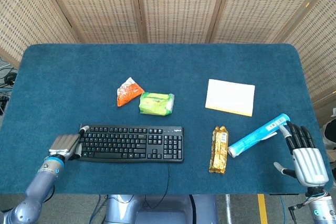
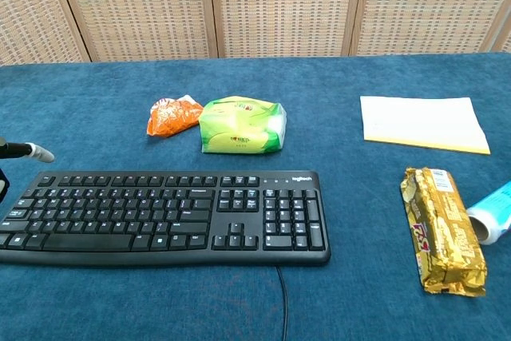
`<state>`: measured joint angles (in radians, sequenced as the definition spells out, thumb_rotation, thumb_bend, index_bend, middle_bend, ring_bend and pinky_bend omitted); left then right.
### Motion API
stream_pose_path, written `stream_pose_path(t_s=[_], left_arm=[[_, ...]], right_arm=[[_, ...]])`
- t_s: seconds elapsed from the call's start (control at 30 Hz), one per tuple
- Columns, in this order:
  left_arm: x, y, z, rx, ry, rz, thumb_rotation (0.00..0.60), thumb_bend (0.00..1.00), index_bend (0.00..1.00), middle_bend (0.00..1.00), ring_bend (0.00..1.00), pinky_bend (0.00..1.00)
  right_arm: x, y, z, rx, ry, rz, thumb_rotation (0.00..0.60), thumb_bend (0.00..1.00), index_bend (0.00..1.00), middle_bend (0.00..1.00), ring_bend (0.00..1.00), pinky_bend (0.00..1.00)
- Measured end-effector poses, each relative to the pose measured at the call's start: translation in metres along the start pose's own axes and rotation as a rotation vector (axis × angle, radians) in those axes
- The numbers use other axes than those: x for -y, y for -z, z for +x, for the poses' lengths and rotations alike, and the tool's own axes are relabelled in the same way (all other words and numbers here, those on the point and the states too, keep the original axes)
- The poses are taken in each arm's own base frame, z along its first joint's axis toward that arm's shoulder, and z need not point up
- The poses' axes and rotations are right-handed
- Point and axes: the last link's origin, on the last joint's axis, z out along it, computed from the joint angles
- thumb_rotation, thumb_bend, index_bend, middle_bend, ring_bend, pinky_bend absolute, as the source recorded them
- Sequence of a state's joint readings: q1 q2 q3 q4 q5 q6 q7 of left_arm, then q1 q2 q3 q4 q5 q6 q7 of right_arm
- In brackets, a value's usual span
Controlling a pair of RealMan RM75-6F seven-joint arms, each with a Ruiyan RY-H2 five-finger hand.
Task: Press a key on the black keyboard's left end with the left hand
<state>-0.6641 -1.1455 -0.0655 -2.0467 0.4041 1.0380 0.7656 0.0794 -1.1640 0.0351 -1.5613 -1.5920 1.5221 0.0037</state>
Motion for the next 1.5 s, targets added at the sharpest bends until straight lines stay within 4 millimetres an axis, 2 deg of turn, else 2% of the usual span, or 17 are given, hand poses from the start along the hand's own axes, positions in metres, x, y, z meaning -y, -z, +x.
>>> stream_pose_path(t_s=[0.73, 1.5], left_arm=[[-0.005, -0.005, 0.011, 0.105, -0.028, 0.034, 0.6, 0.78, 0.0, 0.65, 0.49, 0.31], [-0.006, -0.027, 0.008, 0.143, -0.015, 0.071, 0.6, 0.78, 0.0, 0.65, 0.49, 0.31]], right_arm=[[0.0, 0.0, 0.0, -0.003, -0.003, 0.005, 0.6, 0.0, 0.0, 0.0, 0.0, 0.0], [0.001, 0.0, 0.0, -0.004, -0.002, 0.006, 0.6, 0.0, 0.0, 0.0, 0.0, 0.0]])
